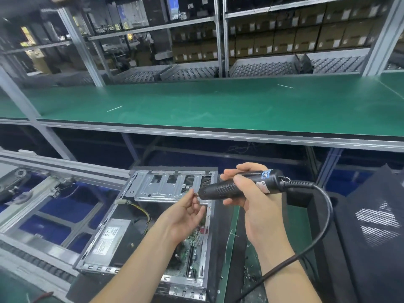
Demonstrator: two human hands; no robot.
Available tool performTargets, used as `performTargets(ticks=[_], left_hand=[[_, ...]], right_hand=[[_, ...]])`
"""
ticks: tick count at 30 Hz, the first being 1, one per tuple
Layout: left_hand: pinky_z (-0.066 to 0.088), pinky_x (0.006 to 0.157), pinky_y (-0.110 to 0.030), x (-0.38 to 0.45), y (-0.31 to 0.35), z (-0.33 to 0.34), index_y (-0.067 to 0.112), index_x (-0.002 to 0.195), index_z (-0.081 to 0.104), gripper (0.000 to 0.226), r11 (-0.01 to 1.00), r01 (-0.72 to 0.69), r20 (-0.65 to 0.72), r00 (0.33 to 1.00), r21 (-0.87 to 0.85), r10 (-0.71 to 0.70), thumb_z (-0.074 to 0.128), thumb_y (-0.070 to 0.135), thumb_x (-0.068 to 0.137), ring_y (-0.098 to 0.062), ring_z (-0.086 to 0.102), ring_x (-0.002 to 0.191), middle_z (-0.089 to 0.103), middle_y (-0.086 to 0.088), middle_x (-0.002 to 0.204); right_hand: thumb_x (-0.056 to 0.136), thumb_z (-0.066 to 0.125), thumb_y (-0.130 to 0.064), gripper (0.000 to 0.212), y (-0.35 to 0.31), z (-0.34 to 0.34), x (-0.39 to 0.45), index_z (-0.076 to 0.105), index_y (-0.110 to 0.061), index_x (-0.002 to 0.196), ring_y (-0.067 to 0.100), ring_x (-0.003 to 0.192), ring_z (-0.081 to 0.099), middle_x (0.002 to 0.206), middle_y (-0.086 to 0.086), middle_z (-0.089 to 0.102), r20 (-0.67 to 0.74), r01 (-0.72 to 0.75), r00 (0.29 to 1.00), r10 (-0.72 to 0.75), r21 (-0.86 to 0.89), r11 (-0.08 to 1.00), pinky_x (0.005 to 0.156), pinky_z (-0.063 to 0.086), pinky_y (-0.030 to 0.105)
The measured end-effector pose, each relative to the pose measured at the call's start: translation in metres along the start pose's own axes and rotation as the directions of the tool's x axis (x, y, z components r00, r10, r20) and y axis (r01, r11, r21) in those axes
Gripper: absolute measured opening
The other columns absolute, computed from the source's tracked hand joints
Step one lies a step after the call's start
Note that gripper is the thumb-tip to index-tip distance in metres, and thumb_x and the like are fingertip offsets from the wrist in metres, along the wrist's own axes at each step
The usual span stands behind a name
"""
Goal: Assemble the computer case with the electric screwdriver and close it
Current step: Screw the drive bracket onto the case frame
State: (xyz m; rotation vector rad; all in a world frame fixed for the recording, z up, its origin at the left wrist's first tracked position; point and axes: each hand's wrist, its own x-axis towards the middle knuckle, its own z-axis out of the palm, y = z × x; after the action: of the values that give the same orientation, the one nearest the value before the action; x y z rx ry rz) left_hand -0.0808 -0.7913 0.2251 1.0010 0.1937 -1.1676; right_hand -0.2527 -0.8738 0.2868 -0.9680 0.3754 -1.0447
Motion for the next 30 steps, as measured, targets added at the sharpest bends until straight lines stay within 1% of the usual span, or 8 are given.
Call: performTargets(ticks=[8,12,15,18,21,24,27,30], left_hand=[[0.062,0.064,-0.031,0.015,0.043,-0.026,0.002,0.093,0.069,0.032,0.993,0.021,0.050,0.999,-0.114,-0.016,0.082,0.026,0.076,-0.013,0.063,0.063,0.064,-0.005,0.073],[0.053,0.100,-0.040,0.032,0.052,-0.048,-0.002,0.136,0.057,0.064,0.998,0.058,-0.099,0.993,-0.005,-0.058,0.060,0.050,0.099,-0.022,0.065,0.110,0.065,-0.011,0.122],[0.040,0.109,-0.041,0.045,0.047,-0.073,0.006,0.154,0.039,0.078,0.999,0.009,-0.333,0.943,0.049,0.008,0.053,0.057,0.097,-0.020,0.061,0.108,0.060,-0.010,0.129],[0.023,0.123,-0.042,0.064,0.047,-0.086,0.015,0.162,0.021,0.093,0.996,0.074,-0.257,0.963,-0.050,-0.084,0.057,0.065,0.092,-0.026,0.036,0.148,0.030,-0.014,0.163],[0.031,0.122,-0.047,0.086,0.045,-0.087,0.014,0.161,0.023,0.097,0.984,0.139,-0.098,0.984,-0.113,-0.151,0.065,0.062,0.089,-0.032,0.036,0.147,0.028,-0.020,0.163],[0.037,0.118,-0.050,0.106,0.040,-0.085,0.021,0.152,0.042,0.079,0.979,0.168,0.043,0.986,-0.112,-0.164,0.066,0.061,0.089,-0.033,0.051,0.136,0.050,-0.018,0.151],[0.046,0.110,-0.052,0.118,0.042,-0.086,0.017,0.137,0.056,0.058,0.970,0.179,0.076,0.983,-0.164,-0.168,0.062,0.056,0.094,-0.036,0.070,0.112,0.071,-0.019,0.123],[0.051,0.105,-0.053,0.121,0.044,-0.086,0.012,0.129,0.063,0.047,0.973,0.172,0.071,0.984,-0.155,-0.162,0.058,0.047,0.098,-0.037,0.072,0.106,0.074,-0.020,0.113]], right_hand=[[0.085,0.068,-0.011,0.015,0.025,0.057,0.018,0.069,-0.019,0.098,0.039,0.099,0.074,0.099,0.018,0.076,0.041,0.059,0.998,-0.056,-0.080,0.995,0.055,0.058,0.039],[0.083,0.069,-0.012,0.015,0.039,0.081,0.034,0.071,-0.024,0.093,0.035,0.097,0.075,0.097,0.017,0.077,-0.025,0.042,0.999,-0.047,-0.176,0.983,0.053,0.060,0.038],[0.071,0.077,-0.023,0.017,0.052,0.095,0.050,0.074,-0.028,0.087,0.032,0.095,0.077,0.095,0.016,0.078,-0.108,-0.002,0.994,-0.025,-0.239,0.971,0.053,0.060,0.037],[0.067,0.080,-0.027,0.020,0.069,0.104,0.063,0.075,-0.027,0.086,0.032,0.094,0.077,0.095,0.016,0.078,-0.177,-0.037,0.984,-0.018,-0.302,0.952,0.052,0.059,0.035],[0.062,0.082,-0.031,0.025,0.084,0.109,0.071,0.076,-0.027,0.086,0.032,0.092,0.078,0.094,0.018,0.078,-0.215,-0.061,0.977,-0.013,-0.333,0.941,0.051,0.058,0.033],[0.074,0.083,-0.020,0.018,0.096,0.112,0.078,0.076,-0.024,0.089,0.034,0.093,0.078,0.093,0.018,0.077,-0.242,-0.083,0.970,-0.010,-0.375,0.923,0.052,0.059,0.033],[0.083,0.080,-0.009,0.015,0.106,0.112,0.084,0.076,-0.021,0.092,0.033,0.093,0.078,0.093,0.017,0.078,-0.269,-0.107,0.963,-0.009,-0.413,0.904,0.053,0.060,0.033],[0.085,0.079,-0.007,0.015,0.114,0.114,0.088,0.076,-0.020,0.091,0.032,0.092,0.078,0.092,0.016,0.078,-0.283,-0.128,0.959,0.000,-0.432,0.893,0.054,0.061,0.035]])
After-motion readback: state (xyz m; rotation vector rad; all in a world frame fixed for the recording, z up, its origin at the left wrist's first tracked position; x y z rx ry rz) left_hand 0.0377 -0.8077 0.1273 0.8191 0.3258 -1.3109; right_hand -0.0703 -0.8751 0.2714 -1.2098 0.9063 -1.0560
